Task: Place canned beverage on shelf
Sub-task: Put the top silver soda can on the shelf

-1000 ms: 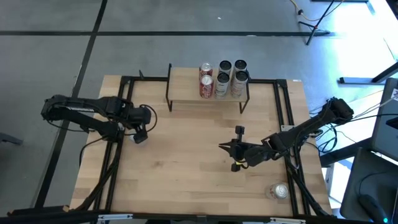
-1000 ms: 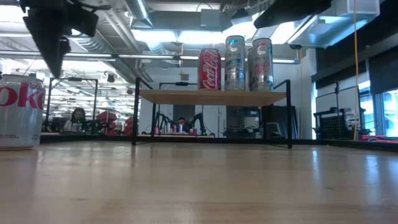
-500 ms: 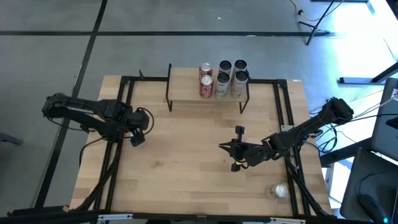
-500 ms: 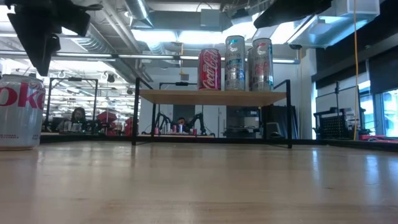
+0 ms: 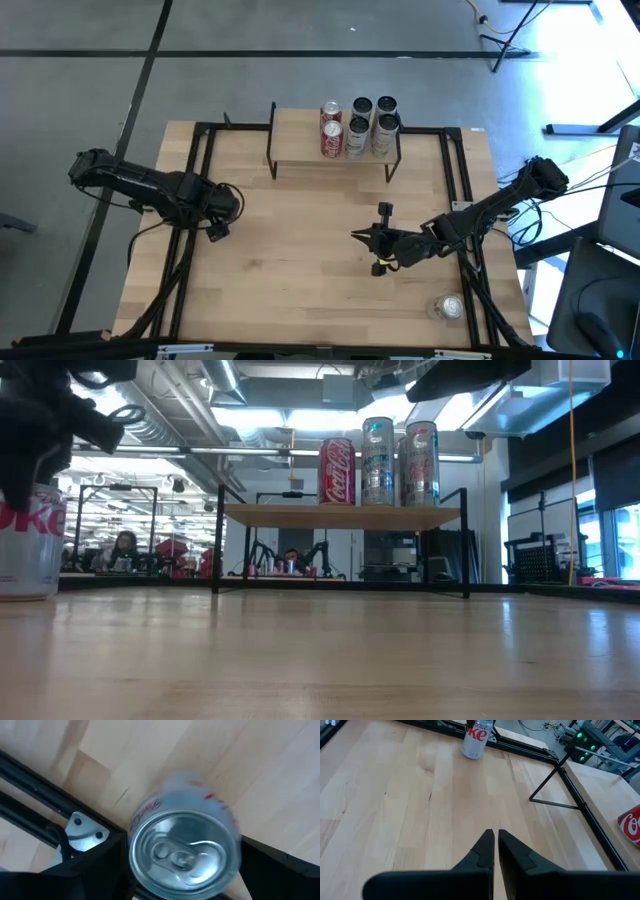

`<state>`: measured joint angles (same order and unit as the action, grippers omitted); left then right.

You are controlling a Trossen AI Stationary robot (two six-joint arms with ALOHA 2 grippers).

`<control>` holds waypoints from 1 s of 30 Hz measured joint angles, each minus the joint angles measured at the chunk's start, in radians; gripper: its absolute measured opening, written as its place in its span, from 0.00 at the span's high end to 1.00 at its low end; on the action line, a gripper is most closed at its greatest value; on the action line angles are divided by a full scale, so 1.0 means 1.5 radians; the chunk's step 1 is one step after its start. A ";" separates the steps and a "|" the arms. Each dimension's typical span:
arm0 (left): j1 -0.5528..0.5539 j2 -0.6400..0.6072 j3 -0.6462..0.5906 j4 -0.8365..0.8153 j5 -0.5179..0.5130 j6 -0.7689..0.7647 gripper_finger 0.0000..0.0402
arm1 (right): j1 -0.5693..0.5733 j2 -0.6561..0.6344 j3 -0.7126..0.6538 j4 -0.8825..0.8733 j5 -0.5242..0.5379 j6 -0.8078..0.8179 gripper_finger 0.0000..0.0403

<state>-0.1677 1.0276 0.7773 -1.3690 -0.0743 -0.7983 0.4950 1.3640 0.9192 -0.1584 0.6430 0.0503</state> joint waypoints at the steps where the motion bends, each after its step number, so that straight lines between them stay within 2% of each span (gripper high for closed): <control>1: -0.001 0.000 0.003 0.008 -0.001 -0.005 0.14 | 0.000 0.000 0.000 0.001 0.000 -0.002 0.96; 11: -0.001 0.004 0.004 0.011 0.006 -0.005 0.15 | 0.000 0.000 0.000 0.005 0.000 -0.002 0.96; 21: -0.001 0.041 0.006 0.017 0.004 0.034 0.34 | 0.000 0.000 0.000 0.006 0.000 -0.003 0.96; 30: -0.001 0.047 0.060 0.066 0.013 0.041 0.36 | 0.000 0.000 0.000 0.024 0.000 -0.014 0.96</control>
<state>-0.1696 1.0987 0.8677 -1.2707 -0.0547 -0.7361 0.4950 1.3636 0.9192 -0.1221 0.6434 0.0300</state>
